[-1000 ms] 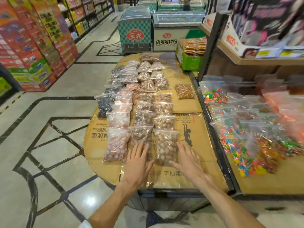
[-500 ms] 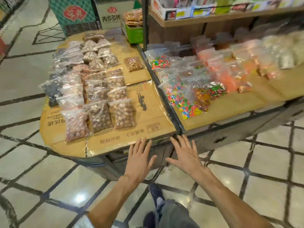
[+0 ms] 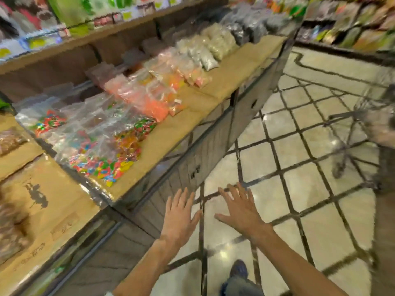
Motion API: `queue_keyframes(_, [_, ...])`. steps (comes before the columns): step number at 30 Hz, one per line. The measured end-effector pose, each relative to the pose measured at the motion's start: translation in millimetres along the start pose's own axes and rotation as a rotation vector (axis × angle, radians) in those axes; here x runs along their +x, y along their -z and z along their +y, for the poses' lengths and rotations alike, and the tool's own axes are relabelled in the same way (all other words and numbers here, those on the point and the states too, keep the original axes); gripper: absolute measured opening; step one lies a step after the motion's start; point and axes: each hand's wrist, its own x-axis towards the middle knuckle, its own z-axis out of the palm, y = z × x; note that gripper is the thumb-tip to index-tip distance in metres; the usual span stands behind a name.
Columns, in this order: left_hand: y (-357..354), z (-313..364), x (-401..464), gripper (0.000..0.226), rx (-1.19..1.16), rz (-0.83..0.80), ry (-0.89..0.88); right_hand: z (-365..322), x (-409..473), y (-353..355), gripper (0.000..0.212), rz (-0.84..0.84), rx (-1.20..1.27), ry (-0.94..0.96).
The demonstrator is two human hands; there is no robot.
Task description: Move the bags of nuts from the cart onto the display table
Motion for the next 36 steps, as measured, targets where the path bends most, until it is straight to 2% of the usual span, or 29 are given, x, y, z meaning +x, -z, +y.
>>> queue_keyframes(2, [-5,49,39,0.069,0.034,-0.032,-0.064,56,1,12,0.093,-0.001,-0.003,-0.057])
queue_keyframes(5, [-14,113,90,0.089,0.051,-0.032,-0.147,133,0,30,0.096,0.043,0.008,-0.145])
queue_keyframes(8, [-19,168,138,0.079,0.042,-0.050,-0.241,198,-1,52,0.095,0.065,0.010,-0.229])
queue_keyframes(10, [-18,203,168,0.081,0.059,-0.061,-0.305,238,3,63,0.096,0.062,0.026,-0.301])
queue_keyframes(17, [-11,309,301,0.122,0.033,-0.106,-0.456,359,47,98,0.098,0.056,0.048,-0.471])
queue_keyframes(25, [7,417,491,0.101,0.092,-0.143,-0.601,493,141,160,0.093,0.045,0.100,-0.661])
queue_keyframes(30, [26,488,595,0.063,0.082,-0.208,-0.719,566,191,210,0.090,0.060,0.129,-0.746])
queue_keyframes(33, [48,537,644,0.064,0.085,-0.174,-0.796,614,220,236,0.087,0.083,0.172,-0.782])
queue_keyframes(36, [55,592,702,0.068,0.122,-0.220,-0.796,670,250,253,0.088,0.095,0.210,-0.819])
